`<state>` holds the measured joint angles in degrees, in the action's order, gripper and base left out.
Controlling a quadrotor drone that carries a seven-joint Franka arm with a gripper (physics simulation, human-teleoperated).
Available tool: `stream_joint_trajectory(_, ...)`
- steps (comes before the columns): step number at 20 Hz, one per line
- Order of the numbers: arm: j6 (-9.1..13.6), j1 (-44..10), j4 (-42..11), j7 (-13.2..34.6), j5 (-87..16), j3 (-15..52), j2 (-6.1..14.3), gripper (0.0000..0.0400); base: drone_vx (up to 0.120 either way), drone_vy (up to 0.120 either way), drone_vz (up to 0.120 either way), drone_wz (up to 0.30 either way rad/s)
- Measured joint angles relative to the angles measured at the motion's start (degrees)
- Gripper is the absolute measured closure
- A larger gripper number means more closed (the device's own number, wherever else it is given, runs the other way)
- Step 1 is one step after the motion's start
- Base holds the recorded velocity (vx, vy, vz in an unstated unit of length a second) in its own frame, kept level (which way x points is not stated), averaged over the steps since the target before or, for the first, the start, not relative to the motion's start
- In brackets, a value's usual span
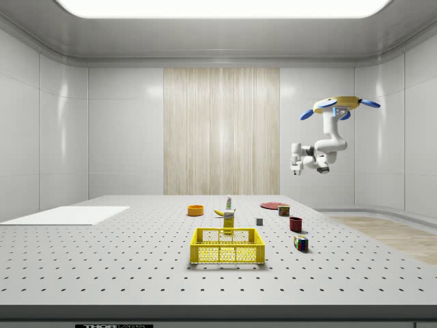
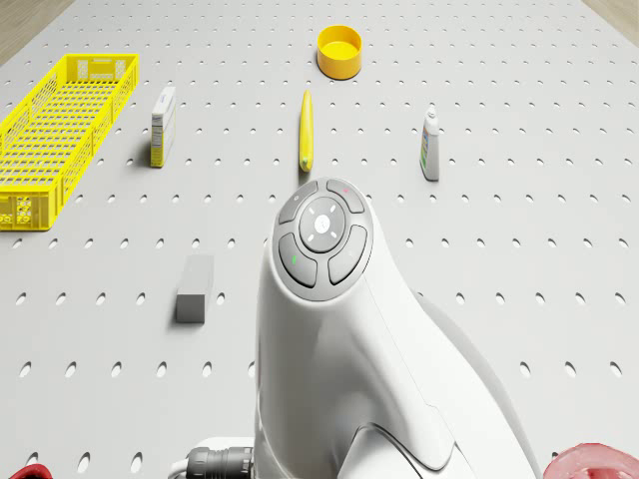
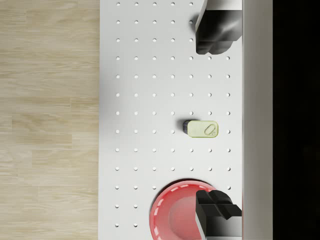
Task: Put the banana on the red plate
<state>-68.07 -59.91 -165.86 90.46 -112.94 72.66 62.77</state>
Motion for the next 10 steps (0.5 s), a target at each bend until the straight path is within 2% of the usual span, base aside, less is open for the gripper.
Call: stream_joint_trajectory(10,-2.48,-1.43,0.20,1.26,1.50,1.17,3.05,0.0000,0.120,0.000,-0.120,0.000)
